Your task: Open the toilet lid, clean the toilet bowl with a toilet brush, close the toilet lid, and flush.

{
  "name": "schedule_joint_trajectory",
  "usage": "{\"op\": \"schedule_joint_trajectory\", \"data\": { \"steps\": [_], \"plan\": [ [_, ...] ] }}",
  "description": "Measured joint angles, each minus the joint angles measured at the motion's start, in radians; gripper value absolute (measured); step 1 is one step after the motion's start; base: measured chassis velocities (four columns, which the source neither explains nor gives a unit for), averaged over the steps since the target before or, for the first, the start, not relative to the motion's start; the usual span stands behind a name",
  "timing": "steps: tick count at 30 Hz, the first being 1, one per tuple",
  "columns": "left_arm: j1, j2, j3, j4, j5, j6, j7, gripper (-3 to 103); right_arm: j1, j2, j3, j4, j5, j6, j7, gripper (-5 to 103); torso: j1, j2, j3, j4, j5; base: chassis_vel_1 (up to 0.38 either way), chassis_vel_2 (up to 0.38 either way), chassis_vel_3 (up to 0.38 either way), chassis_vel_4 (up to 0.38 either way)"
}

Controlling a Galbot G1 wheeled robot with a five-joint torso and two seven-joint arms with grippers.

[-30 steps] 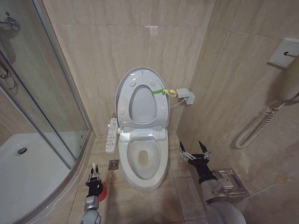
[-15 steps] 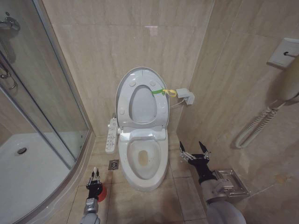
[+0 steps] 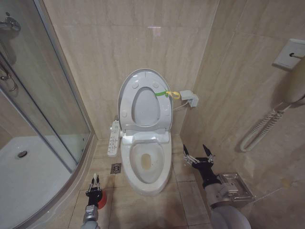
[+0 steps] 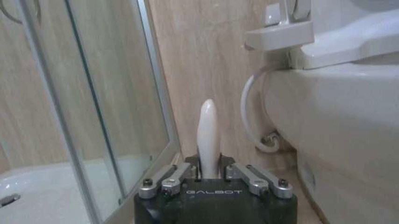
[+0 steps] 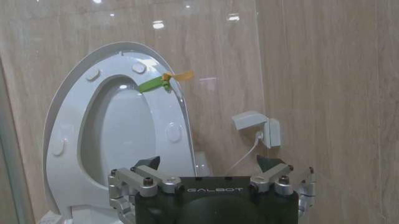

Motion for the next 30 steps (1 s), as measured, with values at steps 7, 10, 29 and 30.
{"op": "schedule_joint_trajectory", "data": {
  "steps": [7,10,29,30],
  "plan": [
    [0.013,0.003,0.001,-0.028,0.006,0.001,-0.005,37,0.000,0.000,0.000,0.000,0.000,0.000,0.000,100,0.000,0.000,0.000,-0.0001,0.0000,0.000,0.000,0.000,0.000],
    [0.020,0.006,0.001,-0.043,0.010,0.001,-0.011,37,0.000,0.000,0.000,0.000,0.000,0.000,0.000,100,0.000,0.000,0.000,-0.0002,0.0001,0.000,0.000,0.000,0.000],
    [0.252,0.029,-0.060,-0.452,0.121,0.106,-0.149,94,0.000,0.000,0.000,0.000,0.000,0.000,0.000,100,0.000,0.000,0.000,0.0000,0.0000,0.000,0.000,0.000,0.000],
    [0.252,0.029,-0.060,-0.452,0.121,0.106,-0.149,94,0.000,0.000,0.000,0.000,0.000,0.000,0.000,100,0.000,0.000,0.000,0.0000,0.0000,0.000,0.000,0.000,0.000]
  ]
}}
